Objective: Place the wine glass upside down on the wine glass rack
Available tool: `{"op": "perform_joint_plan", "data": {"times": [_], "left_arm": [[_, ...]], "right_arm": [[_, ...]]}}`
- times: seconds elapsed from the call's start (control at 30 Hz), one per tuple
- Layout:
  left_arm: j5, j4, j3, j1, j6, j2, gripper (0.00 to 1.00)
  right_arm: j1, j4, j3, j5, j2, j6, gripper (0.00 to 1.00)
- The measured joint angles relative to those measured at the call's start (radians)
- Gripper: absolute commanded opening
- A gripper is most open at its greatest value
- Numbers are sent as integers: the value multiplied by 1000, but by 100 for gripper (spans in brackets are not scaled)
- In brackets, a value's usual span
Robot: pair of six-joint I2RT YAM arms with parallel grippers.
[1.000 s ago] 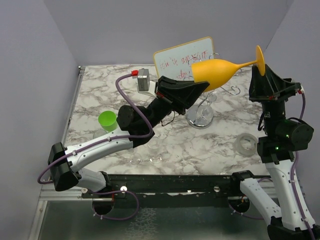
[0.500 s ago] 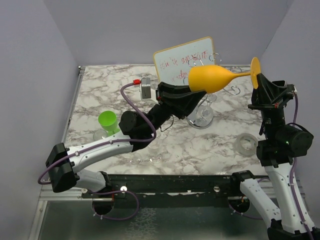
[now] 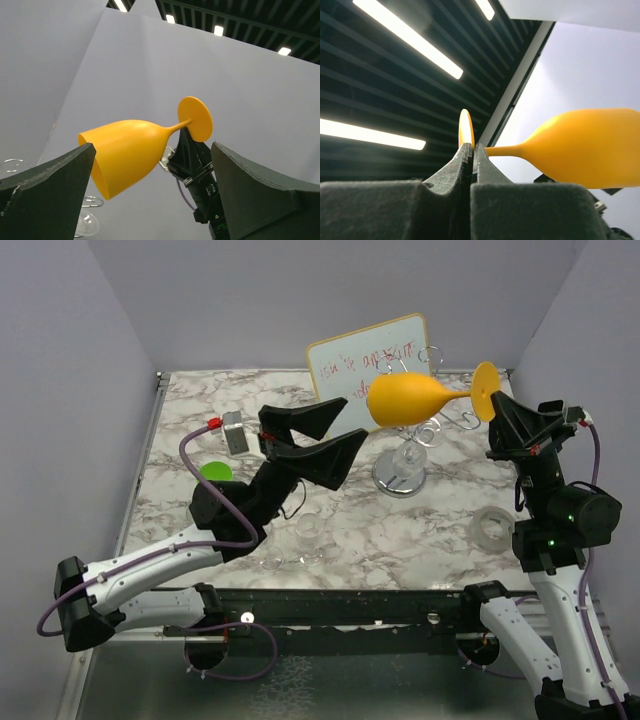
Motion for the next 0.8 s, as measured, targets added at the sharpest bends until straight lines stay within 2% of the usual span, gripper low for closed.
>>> {"op": "perform_joint_plan", "data": {"times": [0.13,0.3,0.6,0.8], "left_arm": [[-50,-92,-21,0,34,-78,99],[-85,-246,-25,0,65,-159,99],[-167,-654,51,0,102,-218,99],[-238,-863,94,0,116,-212,99]], "right_arm": [[0,-90,47,3,4,-122,1],[0,-166,181,4,61,-336,1],[0,-239,412,-5,289,-716,1],[0,-275,514,-6,451,-891,1]]}}
